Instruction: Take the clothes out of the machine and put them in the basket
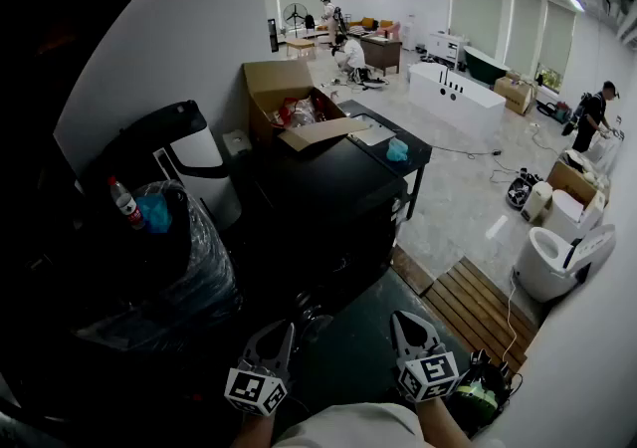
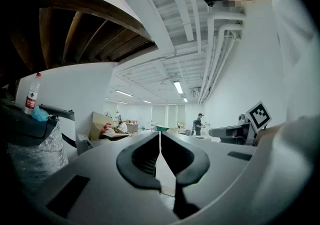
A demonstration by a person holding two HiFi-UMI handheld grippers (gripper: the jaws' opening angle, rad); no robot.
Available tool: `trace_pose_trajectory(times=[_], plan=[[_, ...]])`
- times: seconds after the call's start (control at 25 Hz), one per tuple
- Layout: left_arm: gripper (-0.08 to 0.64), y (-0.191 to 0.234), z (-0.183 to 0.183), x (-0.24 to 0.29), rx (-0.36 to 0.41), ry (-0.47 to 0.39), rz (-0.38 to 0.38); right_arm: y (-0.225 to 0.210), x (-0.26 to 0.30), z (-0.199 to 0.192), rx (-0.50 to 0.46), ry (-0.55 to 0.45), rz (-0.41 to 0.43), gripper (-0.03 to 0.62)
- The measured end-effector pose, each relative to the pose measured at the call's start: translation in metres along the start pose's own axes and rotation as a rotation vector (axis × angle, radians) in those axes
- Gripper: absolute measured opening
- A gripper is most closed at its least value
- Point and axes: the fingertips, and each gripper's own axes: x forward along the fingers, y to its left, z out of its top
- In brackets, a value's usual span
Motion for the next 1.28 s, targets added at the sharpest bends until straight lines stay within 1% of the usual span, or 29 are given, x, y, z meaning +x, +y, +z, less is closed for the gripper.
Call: trace_pose_trajectory(times=[0.2, 0.36, 0.52, 0.6, 0.84, 1.04, 1.28], plan=[[0.023, -0.003, -0.003, 0.002, 0.002, 0.002, -0.005, -0.002, -0.002, 0.003, 0.002, -0.006, 0.001, 0.008], [0.023, -0.007, -0.001, 0.002, -0.013, 0.002, -0.011, -0.003, -0.005, 0.004, 0.0, -0.007, -0.001, 0.008], [0.023, -0.014, 0.005, 0.004, 0.005, -0.011, -0.029, -0.003, -0.005, 0.005, 0.001, -0.01, 0.0, 0.008], [0.023, -0.015, 0.004, 0.004, 0.002, -0.012, -0.033, -0.004, -0.004, 0.005, 0.002, -0.013, -0.002, 0.008], [0.023, -0.018, 0.001, 0.004, 0.0, -0.008, -0.035, -0.008, -0.008, 0.007, 0.027, -0.033, -0.016, 0.009], [0.023, -0.019, 0.004, 0.004, -0.004, -0.008, -0.025, -0.009, -0.009, 0.008, 0.024, -0.043, -0.021, 0.009], [0.023, -0.021, 0.008, -0.001, 0.004, -0.029, -0.026, -0.009, -0.012, 0.008, 0.011, -0.053, -0.044, 0.011]])
